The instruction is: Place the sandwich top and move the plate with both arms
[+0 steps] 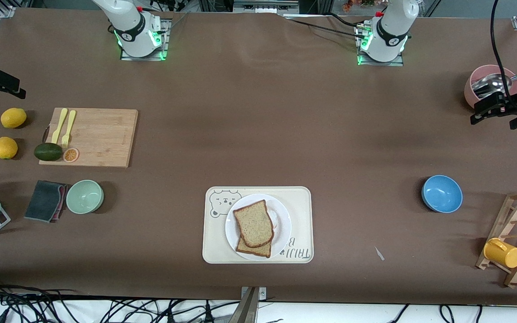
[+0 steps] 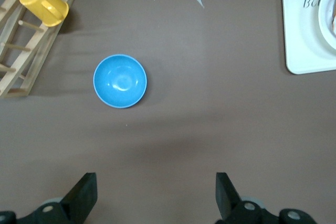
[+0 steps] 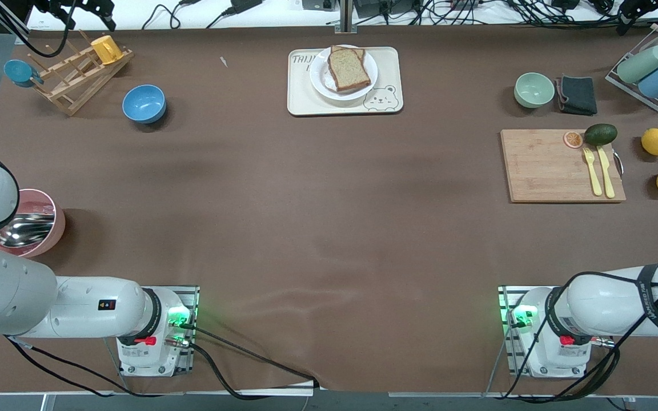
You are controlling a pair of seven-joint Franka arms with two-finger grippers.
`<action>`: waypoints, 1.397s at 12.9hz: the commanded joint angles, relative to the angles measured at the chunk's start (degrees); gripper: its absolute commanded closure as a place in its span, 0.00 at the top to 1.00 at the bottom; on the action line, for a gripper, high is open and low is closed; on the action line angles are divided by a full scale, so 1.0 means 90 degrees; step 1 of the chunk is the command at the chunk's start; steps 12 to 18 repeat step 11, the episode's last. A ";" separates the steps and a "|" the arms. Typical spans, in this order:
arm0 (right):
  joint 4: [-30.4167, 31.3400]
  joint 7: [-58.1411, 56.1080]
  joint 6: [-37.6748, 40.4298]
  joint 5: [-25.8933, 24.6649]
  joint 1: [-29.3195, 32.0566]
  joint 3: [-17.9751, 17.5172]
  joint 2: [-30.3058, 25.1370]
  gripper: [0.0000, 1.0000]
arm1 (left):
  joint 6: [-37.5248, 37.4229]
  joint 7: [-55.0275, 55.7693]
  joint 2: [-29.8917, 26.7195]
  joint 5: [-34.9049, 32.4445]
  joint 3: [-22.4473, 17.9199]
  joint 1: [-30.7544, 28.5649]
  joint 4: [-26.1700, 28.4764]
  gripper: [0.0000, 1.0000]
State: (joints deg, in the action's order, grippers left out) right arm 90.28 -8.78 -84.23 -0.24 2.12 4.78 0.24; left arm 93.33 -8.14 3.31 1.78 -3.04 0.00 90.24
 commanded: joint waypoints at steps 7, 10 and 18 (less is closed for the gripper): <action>-0.0021 -0.0059 0.0081 -0.0071 0.0038 -0.0043 -0.0086 1.00 | 0.0275 0.0572 -0.0026 -0.0628 -0.0034 0.0225 0.0217 1.00; -0.0021 -0.0050 0.0150 -0.0071 0.0038 -0.0043 -0.0086 1.00 | 0.0198 0.0592 -0.0026 -0.0560 -0.0024 0.0215 0.0236 1.00; -0.0021 -0.0050 0.0150 -0.0071 0.0038 -0.0043 -0.0086 1.00 | 0.0129 0.0592 -0.0026 -0.0550 0.0005 0.0215 0.0246 1.00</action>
